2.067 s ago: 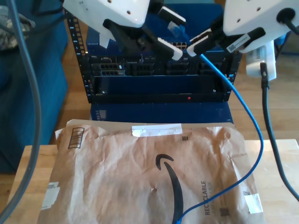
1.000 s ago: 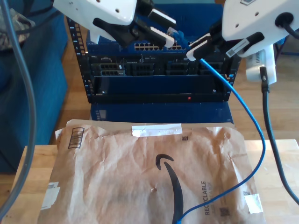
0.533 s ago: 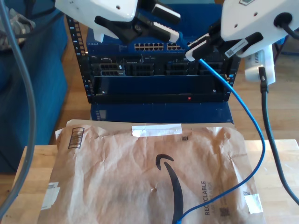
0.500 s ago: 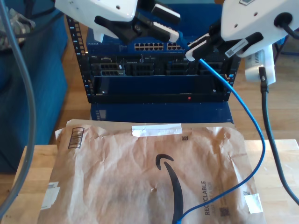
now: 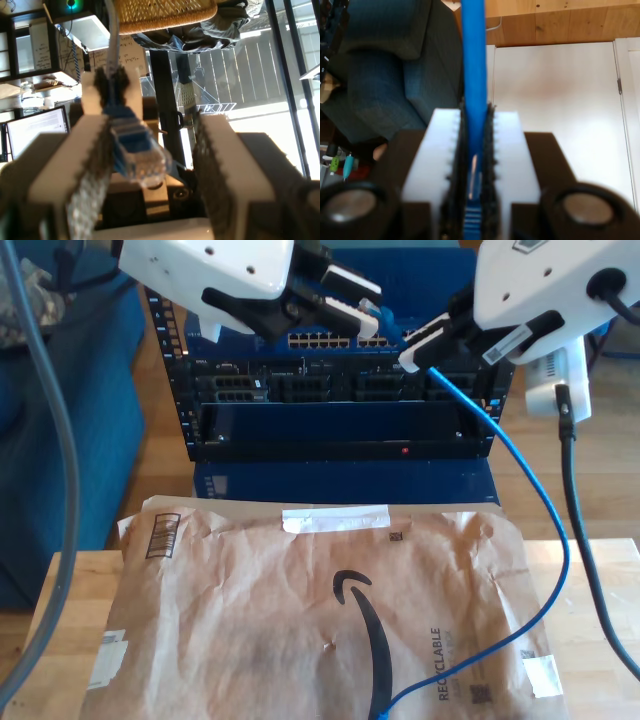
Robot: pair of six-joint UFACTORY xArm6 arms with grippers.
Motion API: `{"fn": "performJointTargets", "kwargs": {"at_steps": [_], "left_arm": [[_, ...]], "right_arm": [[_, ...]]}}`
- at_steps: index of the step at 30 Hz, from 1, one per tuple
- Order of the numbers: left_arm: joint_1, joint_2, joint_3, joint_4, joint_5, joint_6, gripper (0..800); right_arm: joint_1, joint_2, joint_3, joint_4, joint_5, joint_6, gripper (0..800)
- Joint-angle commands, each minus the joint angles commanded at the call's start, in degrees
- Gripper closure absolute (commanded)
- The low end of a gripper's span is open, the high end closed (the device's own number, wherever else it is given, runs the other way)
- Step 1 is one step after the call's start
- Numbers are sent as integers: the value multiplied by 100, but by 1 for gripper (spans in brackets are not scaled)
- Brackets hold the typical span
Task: Grab the cable and plug it in
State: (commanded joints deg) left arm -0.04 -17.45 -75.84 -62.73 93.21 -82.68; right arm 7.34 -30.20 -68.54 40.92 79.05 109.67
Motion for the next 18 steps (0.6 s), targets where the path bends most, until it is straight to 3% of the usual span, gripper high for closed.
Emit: {"fn": "performJointTargets", "kwargs": {"at_steps": [10, 18], "left_arm": [[0, 0, 9, -18, 35, 53, 609], [9, -26, 9, -18, 44, 53, 684]], "right_arm": [[35, 9, 0, 0, 0, 0, 796], [35, 0, 0, 0, 0, 0, 796]]}}
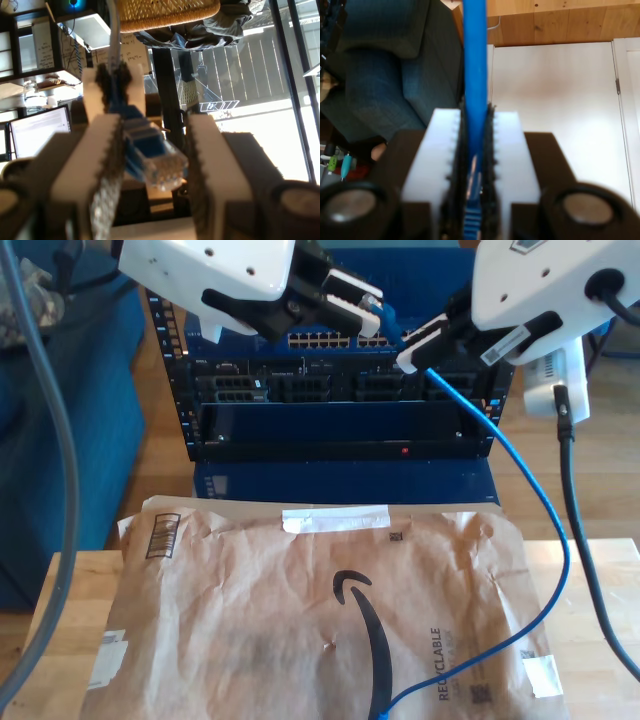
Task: Grab the cable and plug it in
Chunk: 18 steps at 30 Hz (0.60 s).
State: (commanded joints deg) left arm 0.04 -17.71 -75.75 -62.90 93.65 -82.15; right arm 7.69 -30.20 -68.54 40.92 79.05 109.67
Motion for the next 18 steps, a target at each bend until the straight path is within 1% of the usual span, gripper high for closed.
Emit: {"fn": "performJointTargets", "kwargs": {"at_steps": [3, 7, 8, 9, 10, 11, 12, 13, 15, 18], "left_arm": [[0, -9, 0, 0, 0, 0, 769], [0, 0, 0, 0, 0, 18, 779], [0, 0, 0, 0, 0, 35, 782], [0, 0, 0, 0, 0, 53, 787], [0, 0, 0, 0, 9, 53, 789], [0, 0, 0, 0, 9, 53, 792], [0, 0, 0, 0, 9, 53, 797], [0, 0, 0, 0, 0, 44, 797], [18, 0, -9, 0, 26, 26, 797], [229, 44, -26, -44, 202, -105, 797]], "right_arm": [[0, 9, 0, 0, 0, 0, 796], [0, 0, 9, 0, 0, 0, 784], [0, 9, 9, 0, 0, 0, 762], [0, 9, 9, 9, -9, 0, 718], [0, 0, 18, 9, -9, -9, 610], [0, 0, 26, 18, -9, -18, 401], [0, 9, 44, 26, 0, -44, 155], [0, 0, 44, 35, -9, -114, 50], [-9, -105, -18, 26, -62, -440, 3], [-18, -334, -44, 26, -396, -914, 1]]}}
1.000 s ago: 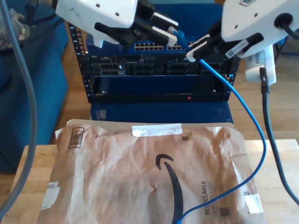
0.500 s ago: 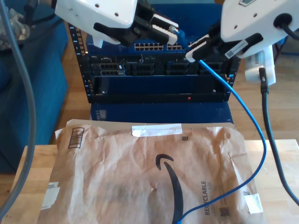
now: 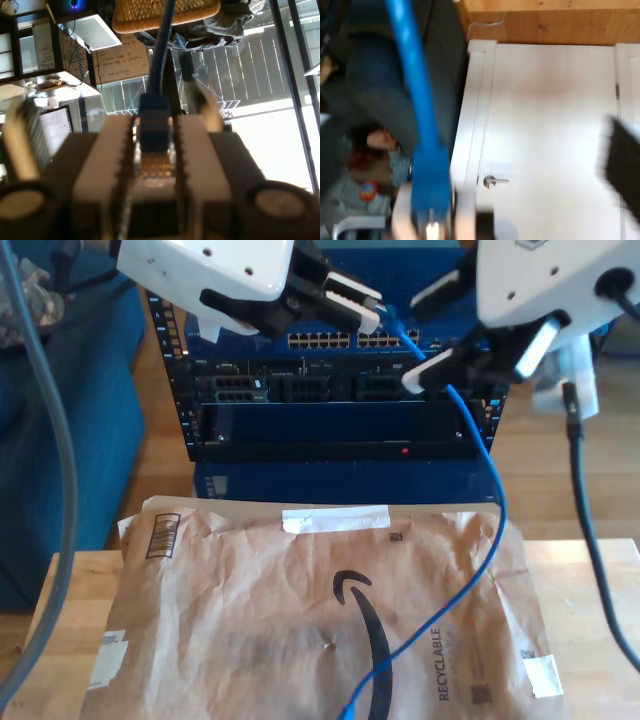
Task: Grab the cable and plug it in
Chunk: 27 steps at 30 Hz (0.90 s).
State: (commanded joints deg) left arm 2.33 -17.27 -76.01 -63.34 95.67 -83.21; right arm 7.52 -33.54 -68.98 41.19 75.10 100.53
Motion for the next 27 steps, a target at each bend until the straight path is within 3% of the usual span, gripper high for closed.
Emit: {"fn": "performJointTargets", "kwargs": {"at_steps": [6, 10, 14, 18, 22, 27], "left_arm": [[325, 255, -9, -633, 659, -545, 798], [774, 607, -26, -1020, 1178, -967, 798], [853, 712, -26, -1187, 1512, -1275, 798], [862, 862, -26, -1275, 1960, -2022, 797], [958, 976, -18, -1758, 2154, -2347, 797], [1090, 1125, -18, -2154, 2409, -2576, 797]], "right_arm": [[0, -185, 9, -237, -185, -211, 1], [9, -211, 26, -325, -158, -352, 1], [18, -519, 79, -290, -220, -932, 2], [220, -914, 431, -281, -1143, -1398, 2], [1081, -932, 782, -299, -2189, -1732, 3], [1363, -967, 949, -299, -2963, -1996, 4]]}}
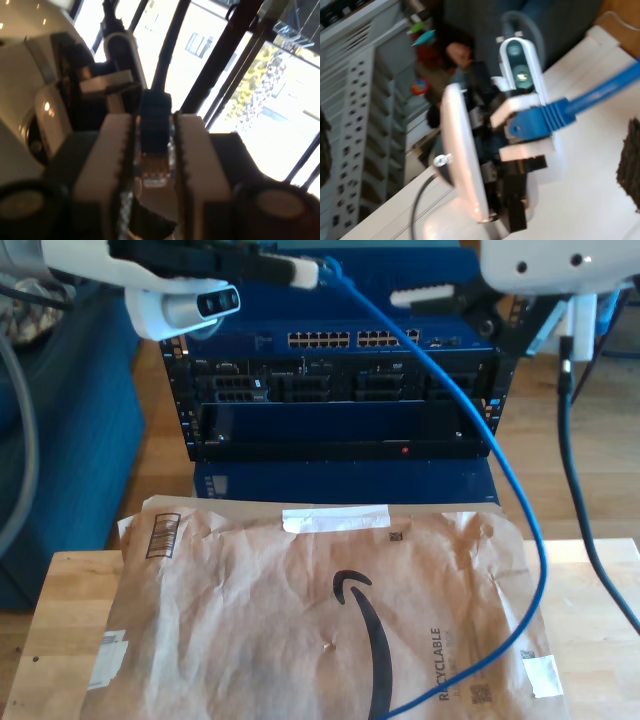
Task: Grab the cable and plug it in
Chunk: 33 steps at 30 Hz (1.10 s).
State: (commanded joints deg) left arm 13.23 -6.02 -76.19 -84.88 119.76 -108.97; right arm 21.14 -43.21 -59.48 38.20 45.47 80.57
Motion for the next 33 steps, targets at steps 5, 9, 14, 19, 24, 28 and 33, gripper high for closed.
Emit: {"fn": "performJointTargets", "kwargs": {"at_steps": [5, 9, 14, 19, 24, 28, 33], "left_arm": [[237, 264, 26, -88, 448, -308, 792], [299, 404, 44, -246, 598, -334, 792], [299, 404, 62, -360, 633, -343, 792], [308, 404, 114, -492, 747, -343, 792], [316, 404, 167, -580, 809, -343, 791], [316, 404, 176, -589, 844, -343, 786], [308, 404, 185, -598, 932, -325, 786]], "right_arm": [[229, -79, 88, 0, -18, -9, 4], [484, -79, 185, 9, -35, -220, 3], [993, -79, 440, 18, -501, -519, 4], [1160, -79, 580, 9, -765, -545, 10], [1187, -79, 615, 18, -941, -536, 113], [1196, -70, 615, 44, -976, -510, 282], [1196, -62, 615, 44, -985, -510, 300]]}}
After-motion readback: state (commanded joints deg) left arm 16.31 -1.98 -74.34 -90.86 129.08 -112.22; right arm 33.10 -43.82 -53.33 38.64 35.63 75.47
